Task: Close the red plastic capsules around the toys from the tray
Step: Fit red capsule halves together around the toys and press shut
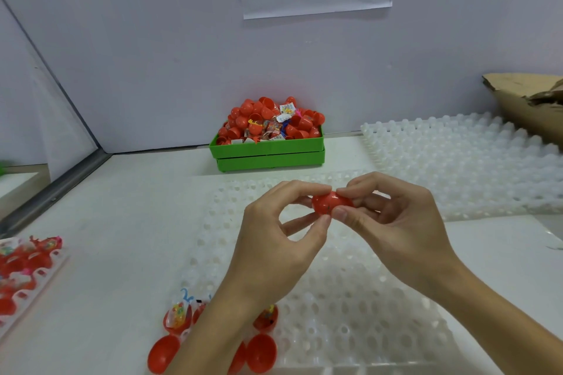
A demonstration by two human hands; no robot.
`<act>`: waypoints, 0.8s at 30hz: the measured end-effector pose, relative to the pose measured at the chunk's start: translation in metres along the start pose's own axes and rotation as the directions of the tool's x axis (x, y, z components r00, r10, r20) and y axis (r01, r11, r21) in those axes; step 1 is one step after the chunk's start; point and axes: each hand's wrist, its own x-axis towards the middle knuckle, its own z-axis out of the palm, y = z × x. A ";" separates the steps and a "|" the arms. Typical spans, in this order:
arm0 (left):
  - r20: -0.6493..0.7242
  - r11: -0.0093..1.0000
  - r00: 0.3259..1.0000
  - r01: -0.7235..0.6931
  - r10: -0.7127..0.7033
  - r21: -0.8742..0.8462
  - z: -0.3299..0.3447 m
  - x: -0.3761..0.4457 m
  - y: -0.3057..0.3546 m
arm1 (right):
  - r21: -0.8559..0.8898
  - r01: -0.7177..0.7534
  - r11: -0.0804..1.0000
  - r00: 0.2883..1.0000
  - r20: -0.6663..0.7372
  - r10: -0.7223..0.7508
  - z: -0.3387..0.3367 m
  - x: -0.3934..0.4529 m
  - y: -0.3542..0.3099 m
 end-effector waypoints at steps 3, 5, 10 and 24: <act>-0.009 1.000 1.000 0.007 -0.007 -0.028 -0.002 0.001 0.001 | -0.001 -0.021 1.000 0.999 -0.029 0.021 0.000 0.000 -0.003; -0.044 0.999 0.999 0.016 -0.018 -0.042 -0.003 0.002 0.002 | -0.012 -0.042 0.999 0.998 -0.045 0.041 0.000 0.000 -0.006; -0.065 0.997 0.996 0.052 -0.056 -0.059 -0.004 0.003 0.003 | -0.039 -0.048 0.998 0.999 0.000 0.048 0.000 0.000 -0.011; -0.044 0.996 0.996 0.082 -0.081 0.033 -0.006 0.003 -0.001 | -0.090 -0.039 0.995 0.997 -0.071 0.033 0.002 0.000 -0.006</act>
